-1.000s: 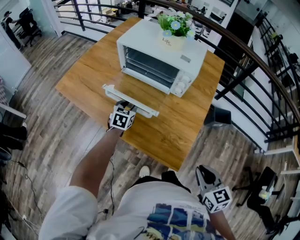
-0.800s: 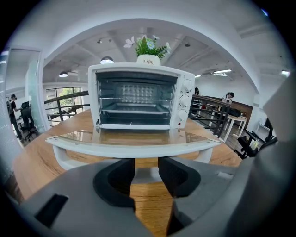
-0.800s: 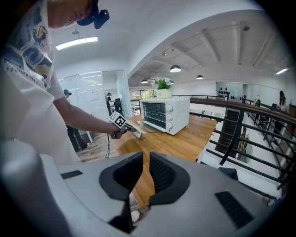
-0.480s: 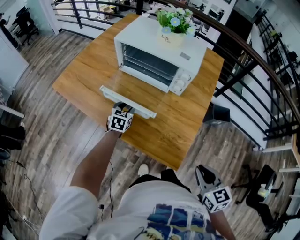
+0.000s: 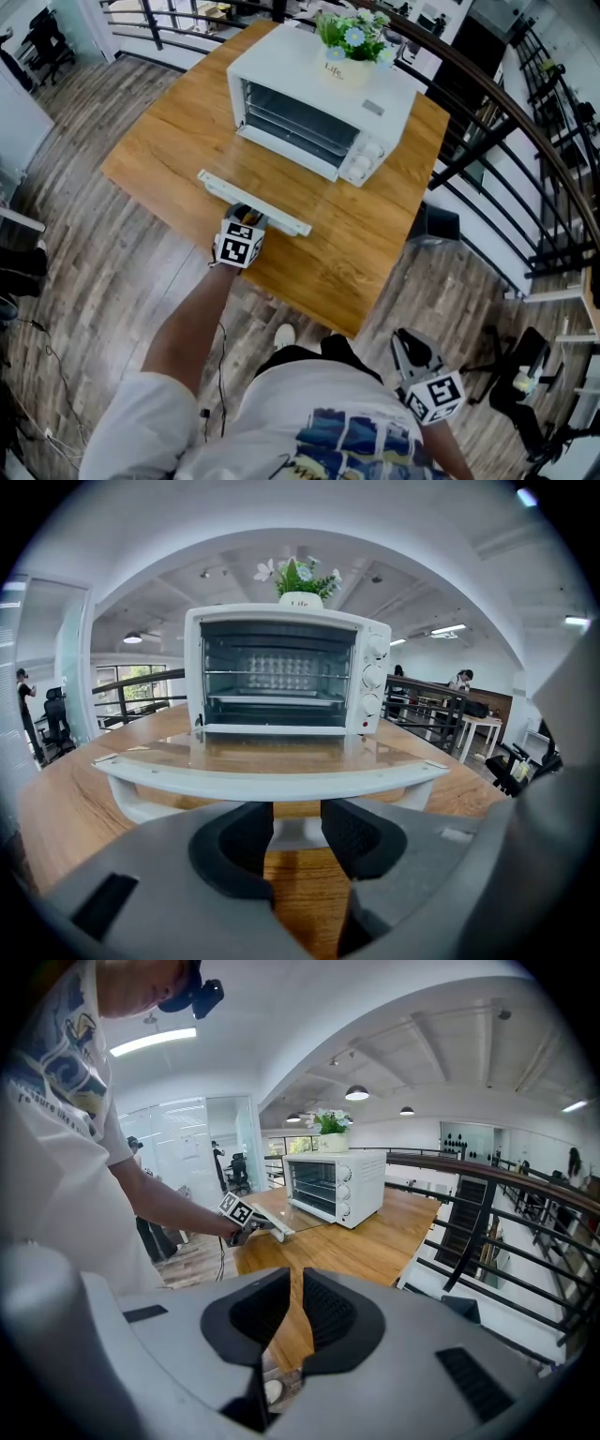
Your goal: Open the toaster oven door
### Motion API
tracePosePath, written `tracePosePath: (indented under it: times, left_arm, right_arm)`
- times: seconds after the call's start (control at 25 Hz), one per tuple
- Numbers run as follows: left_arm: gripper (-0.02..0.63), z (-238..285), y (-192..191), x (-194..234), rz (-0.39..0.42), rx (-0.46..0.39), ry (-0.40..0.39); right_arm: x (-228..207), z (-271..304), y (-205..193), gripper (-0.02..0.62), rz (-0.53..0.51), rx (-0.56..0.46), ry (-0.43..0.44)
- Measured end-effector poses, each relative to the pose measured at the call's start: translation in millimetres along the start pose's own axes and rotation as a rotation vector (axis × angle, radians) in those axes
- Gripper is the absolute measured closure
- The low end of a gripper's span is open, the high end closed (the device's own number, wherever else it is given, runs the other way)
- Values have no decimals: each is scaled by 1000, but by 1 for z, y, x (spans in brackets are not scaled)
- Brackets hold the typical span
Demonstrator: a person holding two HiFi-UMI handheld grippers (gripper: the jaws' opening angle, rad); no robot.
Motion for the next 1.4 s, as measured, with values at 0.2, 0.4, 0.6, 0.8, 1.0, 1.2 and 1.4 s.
tracePosePath:
  times: [0.2,0.4,0.6,0.8,1.0,1.2,1.4]
  left_arm:
    - [453,5,-10,4,0,-24,-3]
    - [453,6,-14,4,0,-39,-9]
    - [453,7,-15,5,4,-43,-7]
    - [453,8,-14,5,5,-44,-9]
    - [453,8,-15,5,6,-46,-8]
    - [453,8,-15,5,5,-47,-7]
    - [453,8,-15,5,7,-47,-8]
  right_arm:
    - [2,1,1,552,7,53,5]
    - [2,2,2,552,10,59,5]
    - [1,5,1,554,13,70,14]
    - [1,12,5,554,16,57,19]
    - [1,15,7,554,23,37,16]
    - [0,15,2,554,15,52,16]
    - [2,18,7,554,19,37,14]
Point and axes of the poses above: the fingertips, and each gripper's own axes: z forward along the fingers, x to its left, y out of its top, the point moved 4 cm from there along -z, backward along the fingers, and after that the axes turned 15 degrees about -z, right-handed, at the moved point
